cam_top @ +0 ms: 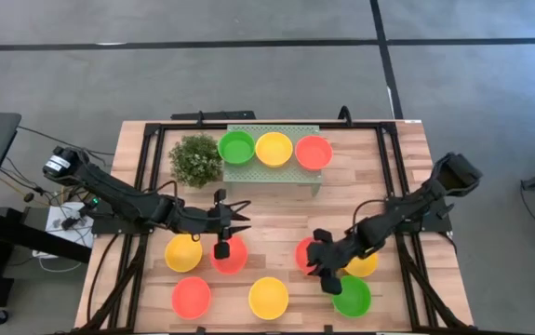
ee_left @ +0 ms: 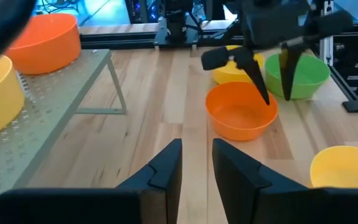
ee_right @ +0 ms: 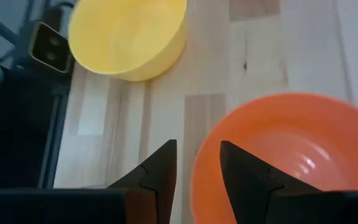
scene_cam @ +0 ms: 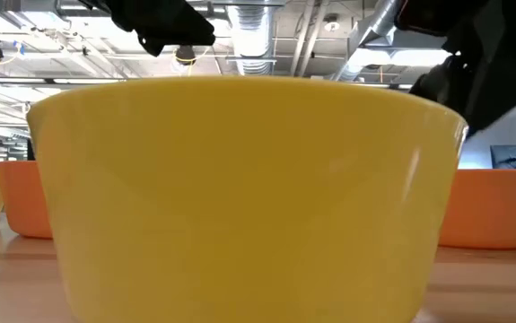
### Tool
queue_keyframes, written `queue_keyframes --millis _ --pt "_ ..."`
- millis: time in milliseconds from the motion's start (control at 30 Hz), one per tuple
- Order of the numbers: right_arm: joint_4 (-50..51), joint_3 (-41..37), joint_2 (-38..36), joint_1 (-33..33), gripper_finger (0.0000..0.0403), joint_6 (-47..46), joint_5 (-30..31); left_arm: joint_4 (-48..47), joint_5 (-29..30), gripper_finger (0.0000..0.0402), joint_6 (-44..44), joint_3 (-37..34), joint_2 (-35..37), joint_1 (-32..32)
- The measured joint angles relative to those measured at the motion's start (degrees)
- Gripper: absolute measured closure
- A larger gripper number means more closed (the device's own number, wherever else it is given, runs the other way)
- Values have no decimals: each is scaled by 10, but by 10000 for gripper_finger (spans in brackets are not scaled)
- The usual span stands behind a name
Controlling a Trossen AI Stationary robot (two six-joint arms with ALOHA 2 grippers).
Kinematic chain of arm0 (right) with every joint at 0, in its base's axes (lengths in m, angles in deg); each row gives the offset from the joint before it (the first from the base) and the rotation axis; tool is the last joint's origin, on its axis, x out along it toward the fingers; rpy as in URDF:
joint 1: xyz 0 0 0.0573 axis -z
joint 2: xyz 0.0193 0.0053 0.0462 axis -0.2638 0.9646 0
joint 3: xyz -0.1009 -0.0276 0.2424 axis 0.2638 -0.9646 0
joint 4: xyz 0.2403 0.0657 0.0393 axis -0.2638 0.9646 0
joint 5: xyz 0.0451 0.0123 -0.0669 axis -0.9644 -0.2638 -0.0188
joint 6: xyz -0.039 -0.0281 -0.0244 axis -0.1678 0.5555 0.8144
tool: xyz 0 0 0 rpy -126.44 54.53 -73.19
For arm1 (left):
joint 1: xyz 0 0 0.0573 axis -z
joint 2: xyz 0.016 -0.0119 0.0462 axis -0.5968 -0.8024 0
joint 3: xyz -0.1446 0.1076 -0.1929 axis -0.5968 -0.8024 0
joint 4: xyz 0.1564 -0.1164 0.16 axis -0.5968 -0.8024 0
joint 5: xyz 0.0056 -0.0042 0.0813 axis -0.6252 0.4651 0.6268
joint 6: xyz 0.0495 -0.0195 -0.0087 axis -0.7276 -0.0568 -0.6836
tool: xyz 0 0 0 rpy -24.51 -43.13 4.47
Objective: Pick & Place Mini bowls
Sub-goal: Stack the orange bowl on the orange bowl on the shelf
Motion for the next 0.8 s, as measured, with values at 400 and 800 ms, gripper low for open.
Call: queue_keyframes --millis 400,800 --pt "59 48 77 -2 284 -19 27 1 0 312 0 0 0 2" --pt "100 49 80 -6 373 43 24 8 0 312 11 0 0 2"
